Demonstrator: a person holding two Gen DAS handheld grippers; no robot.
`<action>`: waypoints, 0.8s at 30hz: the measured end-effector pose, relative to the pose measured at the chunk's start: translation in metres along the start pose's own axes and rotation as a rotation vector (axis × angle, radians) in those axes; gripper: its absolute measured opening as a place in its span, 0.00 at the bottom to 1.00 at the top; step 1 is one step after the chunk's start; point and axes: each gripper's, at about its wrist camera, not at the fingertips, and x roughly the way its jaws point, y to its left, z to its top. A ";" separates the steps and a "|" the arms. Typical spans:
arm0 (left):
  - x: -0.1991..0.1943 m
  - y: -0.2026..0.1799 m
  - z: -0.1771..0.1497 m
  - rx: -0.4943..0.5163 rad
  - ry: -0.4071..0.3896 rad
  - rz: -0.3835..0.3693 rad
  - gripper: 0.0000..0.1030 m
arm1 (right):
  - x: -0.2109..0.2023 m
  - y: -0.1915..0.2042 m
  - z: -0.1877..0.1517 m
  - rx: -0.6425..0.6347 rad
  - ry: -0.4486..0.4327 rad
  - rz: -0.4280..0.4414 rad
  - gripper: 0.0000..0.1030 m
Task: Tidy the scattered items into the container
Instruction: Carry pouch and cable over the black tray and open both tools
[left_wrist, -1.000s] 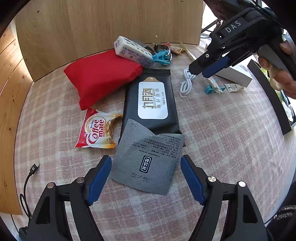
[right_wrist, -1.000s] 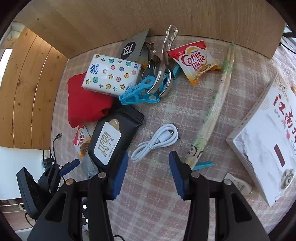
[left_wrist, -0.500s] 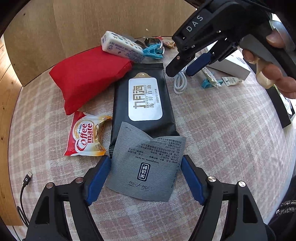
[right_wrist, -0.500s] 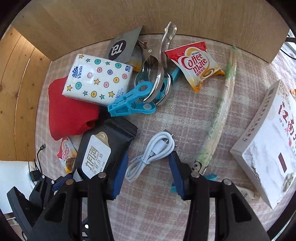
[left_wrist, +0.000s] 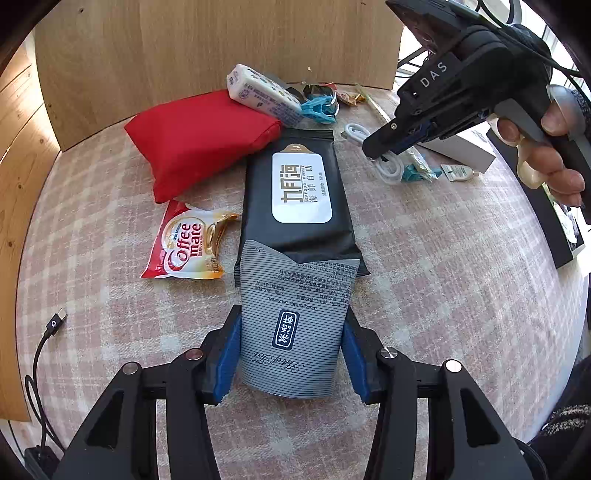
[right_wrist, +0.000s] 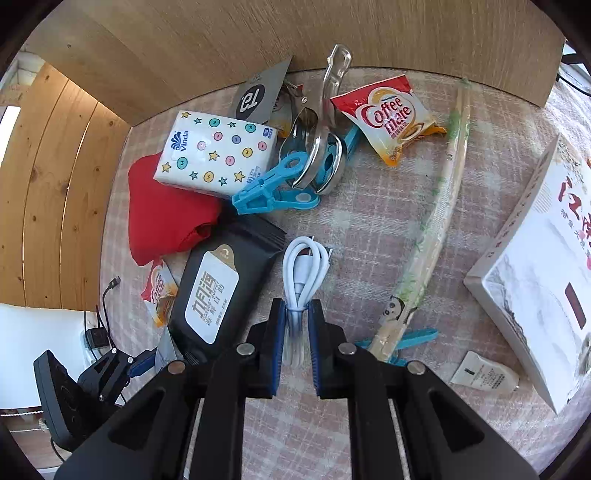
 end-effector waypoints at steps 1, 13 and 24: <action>-0.002 0.001 -0.003 -0.009 -0.003 0.002 0.43 | -0.002 0.002 -0.001 -0.005 -0.003 0.005 0.12; -0.053 0.001 -0.025 -0.092 -0.116 0.005 0.34 | -0.026 0.012 -0.031 -0.096 -0.045 0.069 0.12; -0.046 -0.073 0.053 -0.036 -0.126 0.005 0.34 | -0.125 -0.070 -0.093 -0.071 -0.222 0.060 0.12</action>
